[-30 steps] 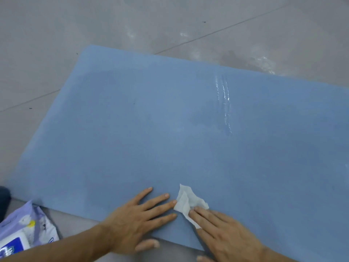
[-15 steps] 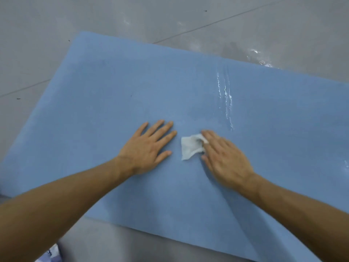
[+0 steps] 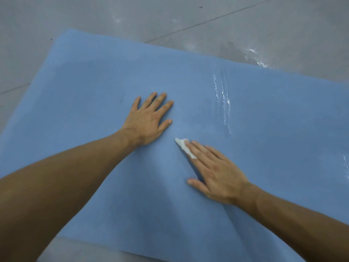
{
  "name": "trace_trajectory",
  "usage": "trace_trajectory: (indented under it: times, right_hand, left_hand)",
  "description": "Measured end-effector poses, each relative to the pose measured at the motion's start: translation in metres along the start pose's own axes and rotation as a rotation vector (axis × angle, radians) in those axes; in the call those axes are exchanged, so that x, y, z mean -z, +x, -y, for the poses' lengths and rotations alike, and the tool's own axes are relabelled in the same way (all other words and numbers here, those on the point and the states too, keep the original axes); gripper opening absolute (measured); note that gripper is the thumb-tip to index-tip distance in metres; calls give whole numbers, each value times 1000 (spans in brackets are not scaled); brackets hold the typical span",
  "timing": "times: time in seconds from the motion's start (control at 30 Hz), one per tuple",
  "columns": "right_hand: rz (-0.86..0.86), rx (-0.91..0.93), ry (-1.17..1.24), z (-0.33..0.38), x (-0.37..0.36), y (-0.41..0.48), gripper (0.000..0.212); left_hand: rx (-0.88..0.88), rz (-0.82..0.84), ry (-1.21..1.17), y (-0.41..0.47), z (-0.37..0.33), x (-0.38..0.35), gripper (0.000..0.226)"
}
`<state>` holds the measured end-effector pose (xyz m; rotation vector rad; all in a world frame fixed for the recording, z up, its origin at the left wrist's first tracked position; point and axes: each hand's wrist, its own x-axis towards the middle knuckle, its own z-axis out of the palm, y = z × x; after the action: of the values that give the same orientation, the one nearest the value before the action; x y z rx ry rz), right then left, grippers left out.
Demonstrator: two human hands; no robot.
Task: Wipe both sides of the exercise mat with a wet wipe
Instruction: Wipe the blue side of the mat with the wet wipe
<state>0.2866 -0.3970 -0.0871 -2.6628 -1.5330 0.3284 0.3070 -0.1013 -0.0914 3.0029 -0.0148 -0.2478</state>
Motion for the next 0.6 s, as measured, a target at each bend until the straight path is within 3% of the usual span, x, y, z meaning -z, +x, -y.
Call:
trace_trajectory:
  times: [0.23, 0.33, 0.43, 0.6]
  right_hand:
    - [-84, -506, 57, -97, 14, 41, 83]
    - [-88, -597, 108, -120, 20, 57, 88]
    - [-123, -446, 215, -103, 21, 69, 82]
    - [-23, -37, 112, -35, 10, 62, 78]
  left_hand:
    - [52, -30, -27, 13, 19, -5, 78]
    - [63, -61, -31, 12, 19, -10, 75]
    - [63, -80, -31, 12, 22, -12, 74]
    - [60, -96, -21, 14, 23, -12, 68]
